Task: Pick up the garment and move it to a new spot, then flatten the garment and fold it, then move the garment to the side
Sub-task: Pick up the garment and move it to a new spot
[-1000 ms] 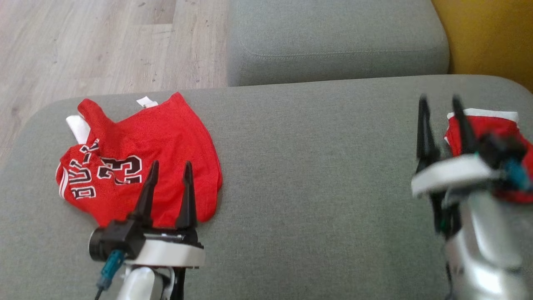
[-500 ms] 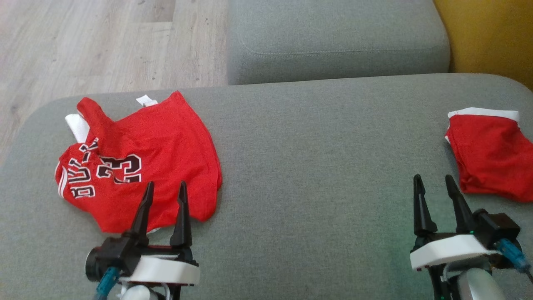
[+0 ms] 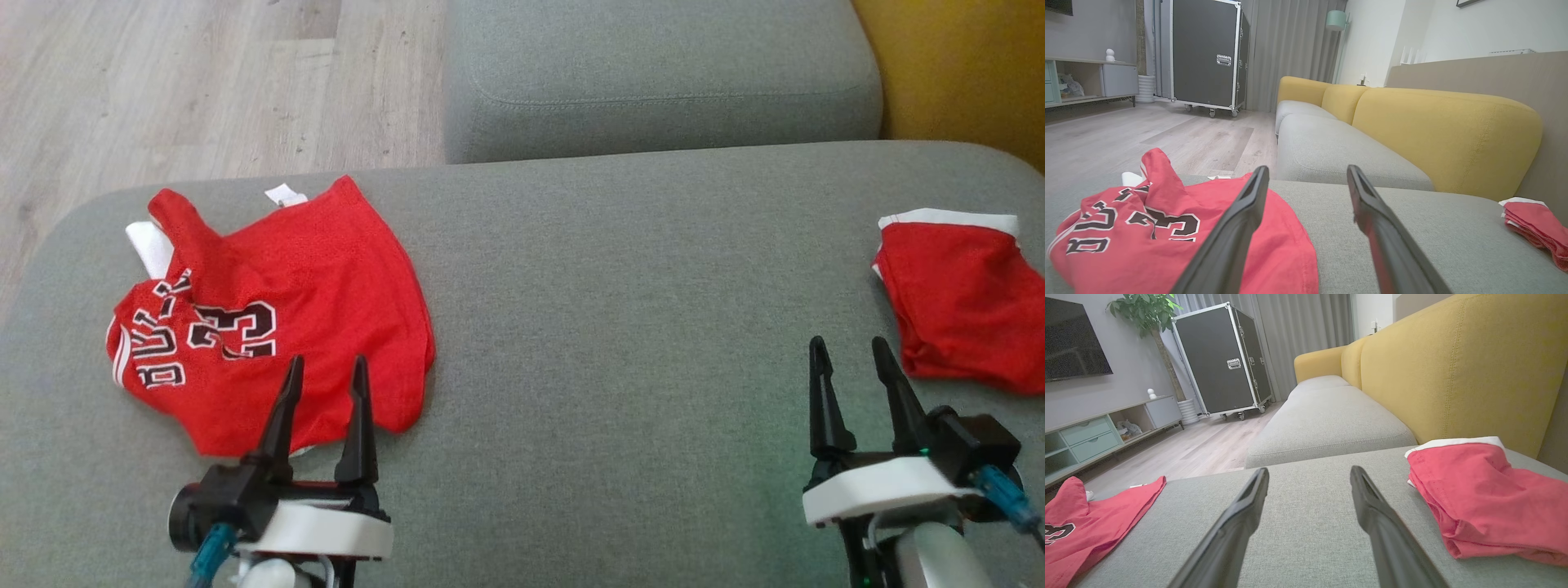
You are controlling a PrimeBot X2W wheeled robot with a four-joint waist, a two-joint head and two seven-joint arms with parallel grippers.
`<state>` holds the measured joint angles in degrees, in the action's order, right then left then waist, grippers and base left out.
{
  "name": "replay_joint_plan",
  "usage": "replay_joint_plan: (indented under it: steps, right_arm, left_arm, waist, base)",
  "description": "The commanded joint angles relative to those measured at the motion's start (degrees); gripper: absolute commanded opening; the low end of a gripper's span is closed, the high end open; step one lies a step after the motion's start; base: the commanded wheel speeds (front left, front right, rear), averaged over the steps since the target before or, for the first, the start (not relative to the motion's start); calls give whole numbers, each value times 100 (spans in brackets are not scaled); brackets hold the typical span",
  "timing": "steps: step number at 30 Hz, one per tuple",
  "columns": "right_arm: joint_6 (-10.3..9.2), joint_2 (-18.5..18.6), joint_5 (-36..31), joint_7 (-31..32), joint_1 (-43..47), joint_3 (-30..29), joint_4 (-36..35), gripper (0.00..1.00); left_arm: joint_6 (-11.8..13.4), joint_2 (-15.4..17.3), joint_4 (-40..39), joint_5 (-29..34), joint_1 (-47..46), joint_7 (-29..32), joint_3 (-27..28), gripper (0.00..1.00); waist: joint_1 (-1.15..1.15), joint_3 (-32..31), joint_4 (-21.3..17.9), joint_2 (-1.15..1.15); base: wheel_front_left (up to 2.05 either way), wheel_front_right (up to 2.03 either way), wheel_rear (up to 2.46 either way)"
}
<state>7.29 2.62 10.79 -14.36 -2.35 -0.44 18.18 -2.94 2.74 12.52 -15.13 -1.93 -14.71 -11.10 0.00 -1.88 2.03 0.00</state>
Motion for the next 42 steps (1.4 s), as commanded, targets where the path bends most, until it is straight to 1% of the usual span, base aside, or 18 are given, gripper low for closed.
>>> replay_joint_plan:
  steps: [1,5,9,12,24,30,35,42]
  right_arm:
    - [20,26,37,-63,-253,154,-208,100]
    - [20,26,59,-63,-236,179,-209,100]
    - [20,26,105,-63,-188,279,-195,100]
    - [20,26,154,-63,-149,396,-171,100]
    - [20,26,444,-63,30,854,-91,100]
    - [20,26,618,-63,84,1046,-62,100]
    - [20,26,695,-63,64,1242,-95,100]
    - [20,26,719,-63,33,1296,-129,100]
  left_arm:
    - [37,14,-172,17,-233,-29,159,100]
    - [42,14,-148,38,-246,-29,176,100]
    - [57,14,-130,78,-231,-29,240,100]
    - [73,14,-129,113,-199,-29,297,100]
    - [134,14,-114,368,87,-29,609,100]
    - [81,14,-124,504,212,-29,770,100]
    - [57,14,-183,534,266,-29,866,100]
    - [60,14,-250,541,299,-29,891,100]
  waist:
    - [0,-3,2,0]
    - [0,-23,46,0]
    - [0,-86,220,0]
    - [0,-143,438,0]
    - [0,-464,1538,0]
    - [0,-551,1911,0]
    - [0,-524,2027,0]
    - [0,-502,2067,0]
  base:
    - [0,0,0]
    - [0,0,0]
    - [0,0,0]
    - [0,0,0]
    - [0,0,0]
    - [0,0,0]
    - [0,0,0]
    - [0,0,0]
